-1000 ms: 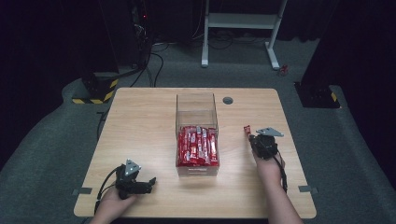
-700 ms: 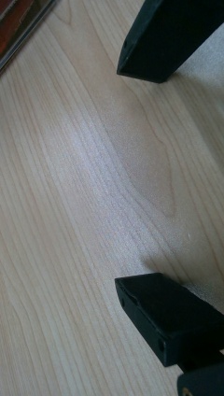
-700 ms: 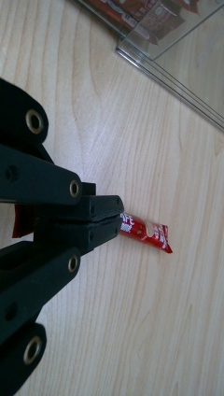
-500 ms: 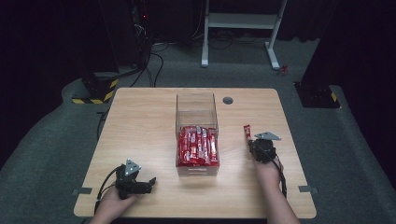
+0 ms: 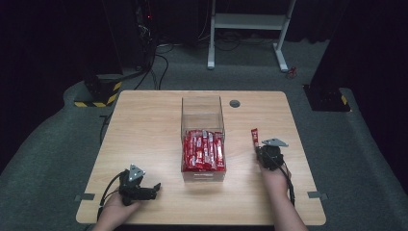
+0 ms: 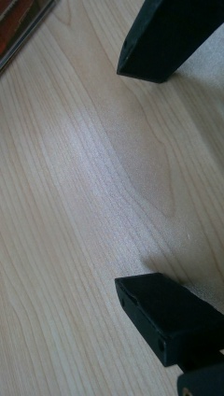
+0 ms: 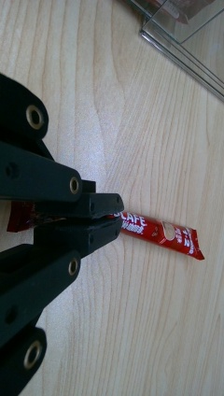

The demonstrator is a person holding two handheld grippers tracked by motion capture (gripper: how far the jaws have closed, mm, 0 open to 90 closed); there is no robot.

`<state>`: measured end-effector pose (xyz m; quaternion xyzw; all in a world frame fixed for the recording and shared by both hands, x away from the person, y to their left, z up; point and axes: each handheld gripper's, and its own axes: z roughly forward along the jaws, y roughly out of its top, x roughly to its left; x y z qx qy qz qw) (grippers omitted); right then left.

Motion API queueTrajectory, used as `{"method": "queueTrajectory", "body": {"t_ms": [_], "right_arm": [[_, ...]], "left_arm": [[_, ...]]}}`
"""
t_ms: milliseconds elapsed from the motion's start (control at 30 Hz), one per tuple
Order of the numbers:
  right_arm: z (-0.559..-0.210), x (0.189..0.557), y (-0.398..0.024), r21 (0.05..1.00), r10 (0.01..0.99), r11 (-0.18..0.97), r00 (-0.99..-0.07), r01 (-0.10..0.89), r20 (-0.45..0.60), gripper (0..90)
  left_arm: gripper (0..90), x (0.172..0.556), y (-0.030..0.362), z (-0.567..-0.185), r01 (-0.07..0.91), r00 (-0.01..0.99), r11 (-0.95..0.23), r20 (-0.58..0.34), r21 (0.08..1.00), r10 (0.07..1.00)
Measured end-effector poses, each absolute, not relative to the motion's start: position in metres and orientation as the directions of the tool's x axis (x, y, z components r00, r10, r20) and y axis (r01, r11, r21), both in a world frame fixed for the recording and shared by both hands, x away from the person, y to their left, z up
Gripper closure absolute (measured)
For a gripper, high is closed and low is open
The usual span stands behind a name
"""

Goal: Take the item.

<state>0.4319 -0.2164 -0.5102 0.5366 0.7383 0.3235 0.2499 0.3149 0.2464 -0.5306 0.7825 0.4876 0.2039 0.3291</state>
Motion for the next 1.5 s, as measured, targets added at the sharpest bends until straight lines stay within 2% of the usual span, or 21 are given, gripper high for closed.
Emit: {"method": "queueTrajectory", "body": {"t_ms": [167,533,733,767,1133,1500], "right_arm": [[-0.508,0.432,-0.217,0.747,0.955,0.204,-0.297,0.632,-0.009,80.0],[-0.501,0.432,-0.218,0.762,0.955,0.194,-0.296,0.618,-0.003,73.2],[-0.494,0.431,-0.217,0.771,0.956,0.184,-0.294,0.61,0.004,64.8],[-0.492,0.43,-0.215,0.773,0.955,0.182,-0.297,0.608,0.009,60.9],[-0.481,0.422,-0.208,0.796,0.947,0.183,-0.321,0.577,0.015,46.2],[-0.468,0.402,-0.196,0.819,0.933,0.191,-0.36,0.541,0.02,37.9]], "left_arm": [[1.8,0.315,0.247,-0.53,0.63,0.442,-0.309,-0.002,0.713,0.897],[1.8,0.315,0.246,-0.53,0.63,0.442,-0.308,-0.003,0.713,0.897],[1.8,0.315,0.246,-0.53,0.63,0.442,-0.308,-0.003,0.713,0.897],[1.8,0.315,0.246,-0.53,0.63,0.442,-0.308,-0.002,0.713,0.897],[1.8,0.315,0.246,-0.53,0.629,0.442,-0.309,-0.002,0.713,0.897],[1.8,0.315,0.246,-0.53,0.63,0.442,-0.308,-0.003,0.713,0.897]]}}
